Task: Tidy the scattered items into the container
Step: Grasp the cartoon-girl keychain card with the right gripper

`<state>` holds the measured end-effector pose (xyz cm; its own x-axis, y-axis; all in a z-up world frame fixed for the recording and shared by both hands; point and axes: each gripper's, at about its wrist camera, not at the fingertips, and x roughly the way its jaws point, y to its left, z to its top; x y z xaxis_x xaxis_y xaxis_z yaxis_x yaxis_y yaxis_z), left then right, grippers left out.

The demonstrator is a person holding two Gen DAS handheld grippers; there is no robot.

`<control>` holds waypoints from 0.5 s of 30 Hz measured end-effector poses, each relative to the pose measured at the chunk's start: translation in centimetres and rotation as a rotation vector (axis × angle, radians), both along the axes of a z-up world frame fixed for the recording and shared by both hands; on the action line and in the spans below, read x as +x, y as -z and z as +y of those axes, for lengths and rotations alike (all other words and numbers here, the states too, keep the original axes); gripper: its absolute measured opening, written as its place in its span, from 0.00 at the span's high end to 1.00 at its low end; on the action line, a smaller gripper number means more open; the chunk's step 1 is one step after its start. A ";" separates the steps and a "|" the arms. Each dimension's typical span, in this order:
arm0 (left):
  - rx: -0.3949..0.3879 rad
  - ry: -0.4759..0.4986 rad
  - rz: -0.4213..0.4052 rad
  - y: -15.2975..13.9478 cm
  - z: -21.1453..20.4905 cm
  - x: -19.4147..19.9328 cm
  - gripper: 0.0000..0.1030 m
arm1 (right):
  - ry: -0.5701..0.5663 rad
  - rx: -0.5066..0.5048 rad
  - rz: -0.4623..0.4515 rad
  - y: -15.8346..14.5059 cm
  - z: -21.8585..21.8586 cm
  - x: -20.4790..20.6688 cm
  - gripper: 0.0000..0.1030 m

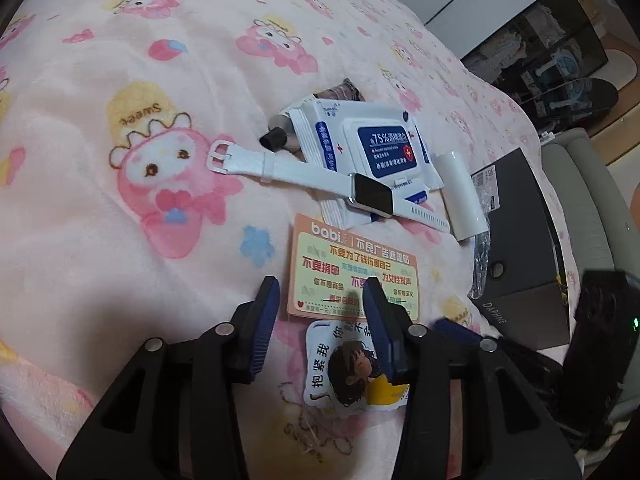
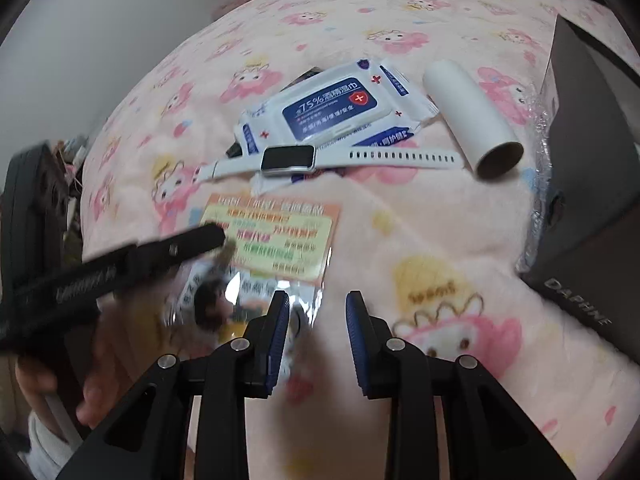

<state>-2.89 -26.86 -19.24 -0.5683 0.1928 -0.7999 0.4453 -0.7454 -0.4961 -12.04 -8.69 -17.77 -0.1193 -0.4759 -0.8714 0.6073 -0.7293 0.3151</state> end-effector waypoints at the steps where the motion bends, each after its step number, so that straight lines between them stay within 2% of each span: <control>1: -0.009 0.006 -0.010 0.1 0.1 -0.2 0.56 | -0.002 0.002 -0.022 0.6 -0.3 -0.4 0.74; 4: -0.036 0.024 -0.041 0.5 0.6 -0.6 0.55 | -0.015 0.009 -0.070 2.2 -1.2 -0.6 0.69; 7: -0.065 0.052 -0.059 0.6 1.3 -0.9 0.57 | -0.021 -0.036 -0.103 2.6 -1.3 -0.5 0.68; 15: -0.109 0.131 -0.027 -0.4 4.0 0.2 0.60 | -0.032 -0.086 -0.114 1.1 -0.2 1.8 0.71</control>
